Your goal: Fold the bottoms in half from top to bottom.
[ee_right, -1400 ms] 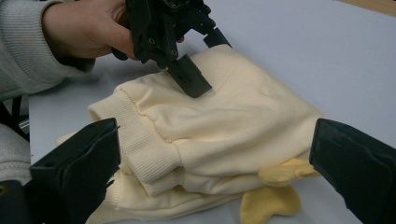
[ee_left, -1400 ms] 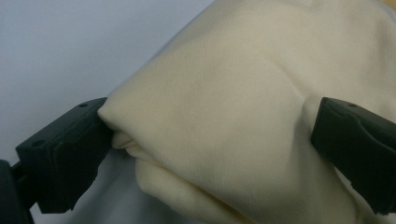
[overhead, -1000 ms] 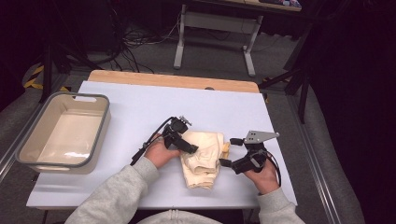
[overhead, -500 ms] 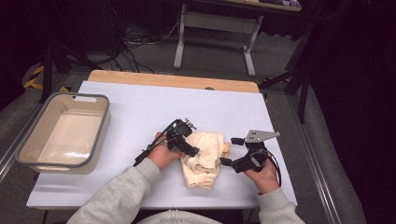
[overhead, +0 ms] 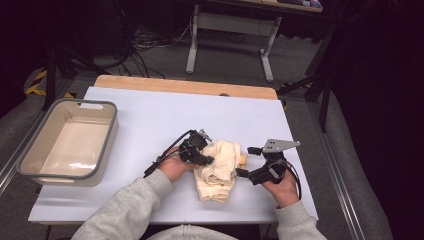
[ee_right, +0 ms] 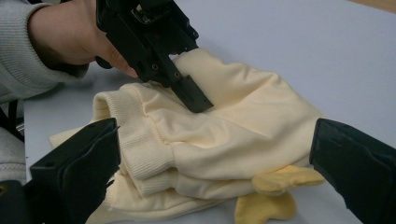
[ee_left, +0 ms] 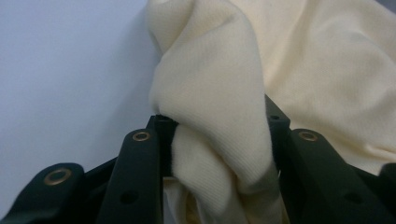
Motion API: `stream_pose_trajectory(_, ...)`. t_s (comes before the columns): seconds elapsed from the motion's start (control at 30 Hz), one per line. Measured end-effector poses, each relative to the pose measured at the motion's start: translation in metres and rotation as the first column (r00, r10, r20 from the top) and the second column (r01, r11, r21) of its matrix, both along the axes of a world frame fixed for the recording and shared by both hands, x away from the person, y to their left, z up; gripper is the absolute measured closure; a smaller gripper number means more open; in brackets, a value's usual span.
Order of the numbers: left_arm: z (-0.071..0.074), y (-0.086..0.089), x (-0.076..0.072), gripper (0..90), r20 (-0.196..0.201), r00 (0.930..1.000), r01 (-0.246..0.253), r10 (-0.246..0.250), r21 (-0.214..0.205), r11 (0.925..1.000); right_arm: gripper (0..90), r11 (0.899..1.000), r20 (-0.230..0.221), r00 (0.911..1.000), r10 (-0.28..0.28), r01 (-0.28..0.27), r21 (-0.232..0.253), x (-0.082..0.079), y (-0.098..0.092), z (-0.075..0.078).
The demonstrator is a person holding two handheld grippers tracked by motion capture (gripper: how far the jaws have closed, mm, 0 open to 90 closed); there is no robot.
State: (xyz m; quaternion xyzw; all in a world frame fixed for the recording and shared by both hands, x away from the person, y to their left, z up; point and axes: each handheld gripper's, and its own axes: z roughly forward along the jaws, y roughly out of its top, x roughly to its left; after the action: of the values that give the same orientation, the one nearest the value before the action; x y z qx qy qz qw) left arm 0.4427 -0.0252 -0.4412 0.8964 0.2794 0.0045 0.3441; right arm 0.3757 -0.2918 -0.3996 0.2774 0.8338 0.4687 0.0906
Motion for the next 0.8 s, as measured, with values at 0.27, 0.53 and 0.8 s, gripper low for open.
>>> stream_pose_trajectory(0.27,0.016,0.011,-0.002,64.4,0.007,1.0,-0.006,0.006,-0.103,0.9946,0.0,0.998,0.011,0.9999,-0.001,0.0,0.065,-0.002,-0.003,0.002)
stream_pose_trajectory(0.53,0.028,0.014,-0.007,64.5,0.019,0.9998,0.004,-0.001,-0.162,0.9868,0.4,0.998,0.034,0.9994,0.011,-0.013,0.055,-0.004,-0.006,0.005)
stream_pose_trajectory(0.8,0.047,0.019,-0.015,64.6,0.077,0.997,0.021,-0.003,-0.233,0.9722,4.3,0.998,0.064,0.9979,0.006,-0.01,0.062,-0.006,-0.007,0.007)
